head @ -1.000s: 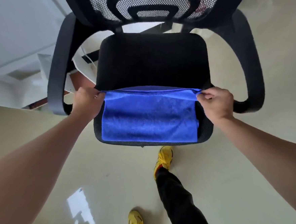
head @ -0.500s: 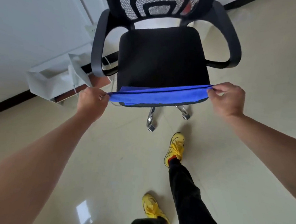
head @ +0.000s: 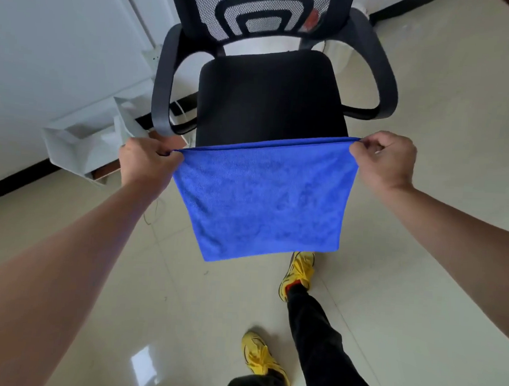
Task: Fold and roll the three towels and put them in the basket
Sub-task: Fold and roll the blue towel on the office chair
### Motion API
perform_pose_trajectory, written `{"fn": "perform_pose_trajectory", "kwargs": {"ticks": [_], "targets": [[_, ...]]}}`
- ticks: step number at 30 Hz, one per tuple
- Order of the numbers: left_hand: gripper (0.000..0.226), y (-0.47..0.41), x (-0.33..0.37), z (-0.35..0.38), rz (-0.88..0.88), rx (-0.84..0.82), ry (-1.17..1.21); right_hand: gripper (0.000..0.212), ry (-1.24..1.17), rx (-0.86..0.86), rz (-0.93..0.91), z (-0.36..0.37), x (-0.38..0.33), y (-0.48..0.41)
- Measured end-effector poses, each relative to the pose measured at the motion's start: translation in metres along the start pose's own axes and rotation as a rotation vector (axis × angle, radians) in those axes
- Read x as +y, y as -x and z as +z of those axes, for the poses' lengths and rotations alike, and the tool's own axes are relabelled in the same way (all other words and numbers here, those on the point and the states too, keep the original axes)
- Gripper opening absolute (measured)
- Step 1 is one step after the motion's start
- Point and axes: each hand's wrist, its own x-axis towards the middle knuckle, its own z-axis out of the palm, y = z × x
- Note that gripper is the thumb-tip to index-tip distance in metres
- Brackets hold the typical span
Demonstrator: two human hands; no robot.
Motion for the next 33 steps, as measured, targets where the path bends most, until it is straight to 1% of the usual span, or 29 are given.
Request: {"fn": "perform_pose_trajectory", "kwargs": {"ticks": [4, 7, 11, 15, 18, 21, 25, 29, 33], "targets": [[0.015, -0.016, -0.009, 0.027, -0.053, -0.056, -0.004, 0.013, 0.018, -0.035, 0.040, 0.017, 0.025, -0.018], [0.017, -0.037, -0.004, 0.049, -0.080, -0.078, -0.014, 0.013, 0.023, -0.062, 0.064, 0.031, 0.036, -0.041], [0.020, -0.069, 0.009, 0.066, -0.064, -0.060, -0.037, 0.014, 0.033, -0.092, 0.079, 0.044, 0.040, -0.076], [0.020, -0.119, 0.036, 0.084, -0.046, -0.033, -0.074, 0.015, 0.023, -0.131, 0.070, 0.058, 0.038, -0.134], [0.022, -0.160, 0.053, 0.094, -0.079, -0.024, -0.048, 0.015, 0.046, -0.155, 0.060, 0.070, 0.034, -0.178], [0.022, -0.190, 0.062, 0.102, -0.074, 0.008, -0.034, 0.015, 0.071, -0.157, 0.056, 0.083, 0.031, -0.215], [0.021, -0.224, 0.068, 0.117, -0.085, 0.010, -0.016, 0.013, 0.101, -0.152, 0.066, 0.107, 0.032, -0.255], [0.023, -0.260, 0.065, 0.142, -0.157, -0.015, 0.030, 0.022, 0.165, -0.173, 0.104, 0.136, 0.041, -0.286], [0.023, -0.295, 0.056, 0.173, -0.265, -0.066, 0.086, 0.012, 0.221, -0.183, 0.162, 0.167, 0.052, -0.305]]}}
